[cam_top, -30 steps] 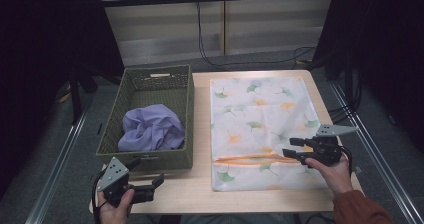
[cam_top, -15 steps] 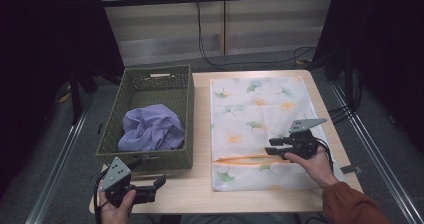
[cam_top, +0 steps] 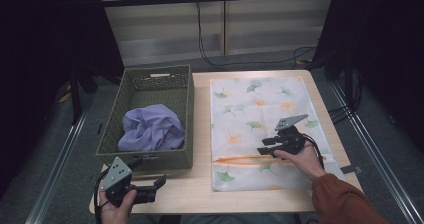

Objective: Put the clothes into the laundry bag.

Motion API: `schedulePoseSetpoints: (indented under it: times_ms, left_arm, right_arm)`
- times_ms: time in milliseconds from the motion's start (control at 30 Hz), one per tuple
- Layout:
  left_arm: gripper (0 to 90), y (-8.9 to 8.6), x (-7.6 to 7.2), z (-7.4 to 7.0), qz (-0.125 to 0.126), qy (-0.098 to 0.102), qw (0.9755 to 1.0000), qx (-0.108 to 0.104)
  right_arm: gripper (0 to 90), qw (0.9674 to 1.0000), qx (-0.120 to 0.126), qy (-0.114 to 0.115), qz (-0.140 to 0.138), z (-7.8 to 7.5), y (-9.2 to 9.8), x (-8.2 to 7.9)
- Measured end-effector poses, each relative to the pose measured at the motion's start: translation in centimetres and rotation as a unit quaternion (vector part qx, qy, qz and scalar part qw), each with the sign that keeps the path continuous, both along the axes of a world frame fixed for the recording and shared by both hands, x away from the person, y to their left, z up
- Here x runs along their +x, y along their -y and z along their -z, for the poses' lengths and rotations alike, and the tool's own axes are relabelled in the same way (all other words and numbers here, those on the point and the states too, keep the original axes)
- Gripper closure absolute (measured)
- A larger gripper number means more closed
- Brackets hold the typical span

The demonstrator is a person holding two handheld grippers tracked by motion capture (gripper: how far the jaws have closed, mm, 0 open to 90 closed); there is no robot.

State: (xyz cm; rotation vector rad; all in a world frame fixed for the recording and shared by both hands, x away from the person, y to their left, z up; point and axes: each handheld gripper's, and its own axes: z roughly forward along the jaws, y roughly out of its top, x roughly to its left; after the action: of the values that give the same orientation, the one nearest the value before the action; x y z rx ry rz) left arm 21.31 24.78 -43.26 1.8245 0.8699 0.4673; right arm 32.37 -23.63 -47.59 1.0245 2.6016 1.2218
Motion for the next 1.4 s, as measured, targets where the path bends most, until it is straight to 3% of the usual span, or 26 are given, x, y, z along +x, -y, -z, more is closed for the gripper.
schedulePoseSetpoints:
  times_ms: [67, 300, 533, 600, 700, 800, 1000, 1133, 1200, 1300, 1400]
  left_arm:
    - [3.2, 0.1, -0.1, -0.1, 0.001, 0.005, 1.0000, 0.005]
    - [3.2, 0.2, 0.0, 0.0, 0.002, 0.004, 1.0000, 0.004]
    - [3.2, 0.3, 0.2, 0.1, 0.009, -0.001, 0.9999, 0.010]
    - [3.1, 0.2, 0.2, 0.1, 0.008, -0.002, 0.9999, 0.009]
    - [3.1, 0.2, 0.2, 0.2, 0.007, -0.002, 0.9999, 0.008]
    - [3.1, 0.3, 0.3, 0.2, 0.011, -0.001, 0.9999, 0.010]
    - [3.6, 0.2, 0.4, 0.3, 0.009, -0.008, 0.9999, 0.010]
    - [3.5, 0.2, 0.4, 0.3, 0.010, -0.006, 0.9999, 0.010]
    - [3.5, 0.2, 0.5, 0.3, 0.009, -0.007, 0.9999, 0.009]
    - [3.6, 0.2, 0.5, 0.3, 0.010, -0.013, 0.9998, 0.007]
    - [3.6, 0.2, 0.6, 0.3, 0.009, -0.012, 0.9999, 0.007]
  right_arm:
    - [51.3, 1.0000, 0.005, -0.005, 0.002, 0.4, 0.4, 0.1]
    - [48.9, 0.9997, -0.024, -0.005, -0.003, 1.6, 0.5, -0.1]
    - [48.4, 0.9982, -0.052, 0.015, -0.027, 2.3, -0.2, -0.3]
    - [49.4, 0.9969, -0.065, 0.031, -0.032, 2.3, -0.3, -0.4]
    - [51.5, 0.9959, -0.065, 0.048, -0.040, 2.5, -0.2, -0.6]
    - [53.0, 0.9957, -0.070, 0.047, -0.039, 2.4, -0.3, -0.6]
    - [63.1, 0.9958, -0.065, 0.050, -0.041, 2.5, -0.1, -0.4]
    - [71.0, 0.9967, -0.066, 0.038, -0.027, 2.3, -0.1, -0.1]
    - [79.4, 0.9973, -0.063, 0.031, -0.019, 2.3, 0.2, 0.4]
    - [79.7, 0.9972, -0.063, 0.032, -0.026, 2.3, 0.2, 0.5]
    - [83.5, 0.9980, -0.059, 0.017, -0.015, 2.3, 0.4, 0.7]
